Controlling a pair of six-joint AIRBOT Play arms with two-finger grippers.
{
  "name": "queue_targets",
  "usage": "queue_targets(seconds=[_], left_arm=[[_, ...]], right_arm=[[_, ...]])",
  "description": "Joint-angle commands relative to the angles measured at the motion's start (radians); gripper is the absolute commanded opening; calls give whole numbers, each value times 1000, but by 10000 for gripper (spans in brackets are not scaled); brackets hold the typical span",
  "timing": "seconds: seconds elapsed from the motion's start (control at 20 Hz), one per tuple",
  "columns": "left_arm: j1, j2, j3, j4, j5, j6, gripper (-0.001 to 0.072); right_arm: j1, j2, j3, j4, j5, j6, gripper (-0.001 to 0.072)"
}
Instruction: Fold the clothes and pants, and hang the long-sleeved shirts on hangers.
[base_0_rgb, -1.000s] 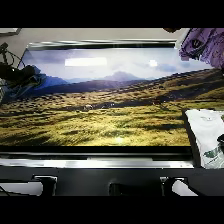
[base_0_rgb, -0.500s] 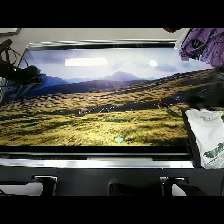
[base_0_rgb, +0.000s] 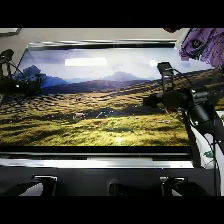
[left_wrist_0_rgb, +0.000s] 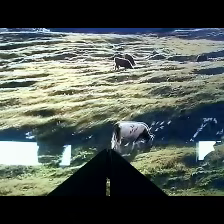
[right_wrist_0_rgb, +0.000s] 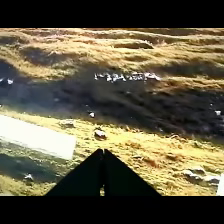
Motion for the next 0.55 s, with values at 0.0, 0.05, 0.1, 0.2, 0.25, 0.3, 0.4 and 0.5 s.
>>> queue_targets(seconds=[0.0, 0.05, 0.1, 0.2, 0.25, 0.3, 0.4, 0.5], left_arm=[[-1, 29, -41, 0, 39, 9, 19], [-2, 28, -41, -1, 39, 10, 19], [-1, 28, -41, -3, 39, 9, 19], [-1, 28, -41, -3, 39, 9, 19], [-1, 28, -41, -3, 39, 9, 19], [-1, 28, -41, -3, 39, 9, 19], [-1, 28, -41, -3, 39, 9, 19], [-1, 28, -41, -3, 39, 10, 19]], right_arm=[[25, 0, 1, -50, -14, -3, 32], [25, 0, 1, -60, -28, -3, 31], [25, 0, 1, -59, -26, -3, 31], [25, 0, 1, -58, -11, -3, 31], [25, 0, 1, -58, -13, -3, 31], [25, 0, 1, -58, -12, -3, 31], [25, 0, 1, -58, -13, -3, 31], [25, 0, 1, -59, -13, -3, 31]])
